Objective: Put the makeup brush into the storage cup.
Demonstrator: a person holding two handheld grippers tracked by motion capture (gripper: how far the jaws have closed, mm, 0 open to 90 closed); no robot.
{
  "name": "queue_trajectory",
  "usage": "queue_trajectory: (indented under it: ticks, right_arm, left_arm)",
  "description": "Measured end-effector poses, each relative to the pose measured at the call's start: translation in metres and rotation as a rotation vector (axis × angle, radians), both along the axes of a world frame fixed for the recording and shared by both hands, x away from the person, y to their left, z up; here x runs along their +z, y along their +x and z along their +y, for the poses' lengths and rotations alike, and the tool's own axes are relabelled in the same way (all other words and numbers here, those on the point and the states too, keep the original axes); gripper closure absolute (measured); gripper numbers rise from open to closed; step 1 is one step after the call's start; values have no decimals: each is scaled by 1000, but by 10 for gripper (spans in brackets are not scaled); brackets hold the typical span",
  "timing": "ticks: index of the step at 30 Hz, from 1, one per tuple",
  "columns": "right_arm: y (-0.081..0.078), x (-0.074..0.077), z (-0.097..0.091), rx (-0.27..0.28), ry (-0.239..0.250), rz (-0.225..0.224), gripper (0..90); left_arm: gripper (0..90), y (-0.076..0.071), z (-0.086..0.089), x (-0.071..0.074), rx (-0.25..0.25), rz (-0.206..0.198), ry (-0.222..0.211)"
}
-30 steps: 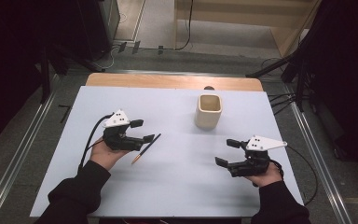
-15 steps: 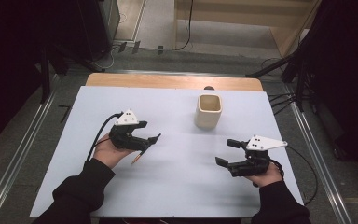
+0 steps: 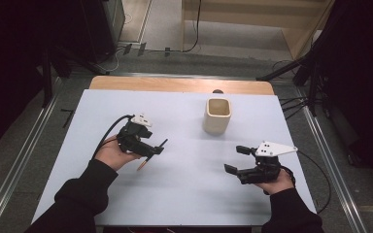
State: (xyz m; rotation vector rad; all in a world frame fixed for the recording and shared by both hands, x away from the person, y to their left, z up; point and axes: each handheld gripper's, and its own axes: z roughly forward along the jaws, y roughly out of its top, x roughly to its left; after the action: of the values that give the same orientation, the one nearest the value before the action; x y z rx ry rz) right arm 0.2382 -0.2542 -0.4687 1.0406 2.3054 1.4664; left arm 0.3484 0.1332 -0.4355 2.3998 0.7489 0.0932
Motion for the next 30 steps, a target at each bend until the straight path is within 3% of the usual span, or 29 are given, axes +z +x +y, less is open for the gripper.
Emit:
queue_trajectory:
  ticks: [19,24,30]
  right_arm:
    - [1,-2,0,-1,-29,18,172]
    - [1,-3,0,-2,-31,28,171]
    - [1,-5,0,-4,-42,40,170]
  left_arm:
    - [244,8,-12,7,17,114,215]
    - [245,11,-18,5,15,146,294]
    - [244,14,-23,1,20,185,345]
